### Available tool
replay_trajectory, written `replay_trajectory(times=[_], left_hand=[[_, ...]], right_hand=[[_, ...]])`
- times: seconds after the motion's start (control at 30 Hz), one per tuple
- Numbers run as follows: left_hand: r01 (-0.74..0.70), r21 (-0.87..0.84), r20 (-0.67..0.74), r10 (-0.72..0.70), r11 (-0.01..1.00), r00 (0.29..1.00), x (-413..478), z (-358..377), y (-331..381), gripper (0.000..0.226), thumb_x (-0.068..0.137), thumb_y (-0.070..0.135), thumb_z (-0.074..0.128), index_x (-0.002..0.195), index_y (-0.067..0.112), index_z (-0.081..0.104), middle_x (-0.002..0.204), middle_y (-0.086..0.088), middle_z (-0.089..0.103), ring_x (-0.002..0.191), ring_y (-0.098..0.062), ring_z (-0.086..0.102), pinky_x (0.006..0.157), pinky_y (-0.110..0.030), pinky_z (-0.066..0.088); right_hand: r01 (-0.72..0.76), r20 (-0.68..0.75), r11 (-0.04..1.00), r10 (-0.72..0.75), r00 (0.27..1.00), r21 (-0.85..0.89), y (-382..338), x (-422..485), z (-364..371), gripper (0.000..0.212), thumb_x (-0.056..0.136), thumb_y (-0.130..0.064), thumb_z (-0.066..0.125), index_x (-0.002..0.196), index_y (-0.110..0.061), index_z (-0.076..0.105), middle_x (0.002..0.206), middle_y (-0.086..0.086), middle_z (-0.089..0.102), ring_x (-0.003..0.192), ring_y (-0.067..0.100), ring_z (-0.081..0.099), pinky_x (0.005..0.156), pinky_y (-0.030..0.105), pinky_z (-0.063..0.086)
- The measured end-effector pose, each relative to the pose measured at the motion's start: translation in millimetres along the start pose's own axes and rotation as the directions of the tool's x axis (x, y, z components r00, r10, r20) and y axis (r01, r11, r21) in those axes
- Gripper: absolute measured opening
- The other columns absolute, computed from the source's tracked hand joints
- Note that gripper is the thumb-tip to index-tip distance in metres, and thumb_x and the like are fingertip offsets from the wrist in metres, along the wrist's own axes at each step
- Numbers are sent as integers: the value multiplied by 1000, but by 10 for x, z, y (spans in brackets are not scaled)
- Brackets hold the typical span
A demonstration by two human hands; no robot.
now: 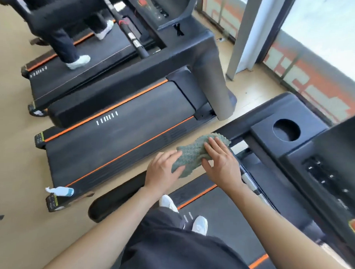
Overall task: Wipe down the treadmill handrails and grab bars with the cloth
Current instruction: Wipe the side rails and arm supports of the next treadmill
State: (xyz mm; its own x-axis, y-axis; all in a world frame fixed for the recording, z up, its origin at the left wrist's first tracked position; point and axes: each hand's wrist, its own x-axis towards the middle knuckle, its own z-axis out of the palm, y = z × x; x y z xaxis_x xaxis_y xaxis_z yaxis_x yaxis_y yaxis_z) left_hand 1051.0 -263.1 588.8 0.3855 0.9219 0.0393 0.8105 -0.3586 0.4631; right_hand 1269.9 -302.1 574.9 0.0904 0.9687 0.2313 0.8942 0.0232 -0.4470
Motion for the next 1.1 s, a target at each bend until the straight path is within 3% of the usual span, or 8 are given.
replay_trajectory(times=[0.13,0.4,0.5,0.63,0.83,1.1], left_hand=[[-79,5,84,79,997,993,368,110,293,52,90,38,74,139,24,62,136,7,63,121,-20,56,96,-36,50],[-189,50,200,175,981,964,976,324,805,59,92,41,70,147,26,54,144,7,56,127,-20,52,99,-37,47],[-247,80,245,221,966,944,1202,372,1014,60,96,43,65,151,27,48,149,8,52,131,-19,48,98,-37,47],[-293,75,310,257,953,915,1479,480,1241,64,96,43,65,154,27,43,153,7,47,134,-20,46,100,-38,47],[-395,84,361,341,915,868,1891,629,1542,64,96,44,64,154,26,43,154,5,46,132,-22,47,101,-37,46],[-409,-60,442,392,910,807,2371,776,1741,60,96,42,66,152,33,46,156,11,43,141,-14,42,112,-35,41]], right_hand=[[-158,-36,987,157,987,-22,264,88,-114,51,87,-29,76,134,-13,63,147,3,55,140,27,47,107,45,48],[-193,25,955,203,979,-227,822,358,-524,56,89,-27,70,142,-12,54,151,11,49,141,29,44,118,46,33],[-239,72,931,268,961,-277,1012,472,-654,57,93,-27,58,147,-12,46,156,13,42,146,28,36,123,46,23],[-337,119,895,383,916,-293,1179,589,-805,70,94,-46,35,156,-14,30,165,10,25,154,22,16,126,44,8],[-454,84,834,500,862,-312,1504,747,-956,76,101,-62,10,157,-15,28,166,8,20,155,21,11,125,47,3],[-513,85,754,592,801,-409,1831,983,-1120,76,101,-62,30,159,-12,21,167,8,17,155,24,10,126,45,6]])
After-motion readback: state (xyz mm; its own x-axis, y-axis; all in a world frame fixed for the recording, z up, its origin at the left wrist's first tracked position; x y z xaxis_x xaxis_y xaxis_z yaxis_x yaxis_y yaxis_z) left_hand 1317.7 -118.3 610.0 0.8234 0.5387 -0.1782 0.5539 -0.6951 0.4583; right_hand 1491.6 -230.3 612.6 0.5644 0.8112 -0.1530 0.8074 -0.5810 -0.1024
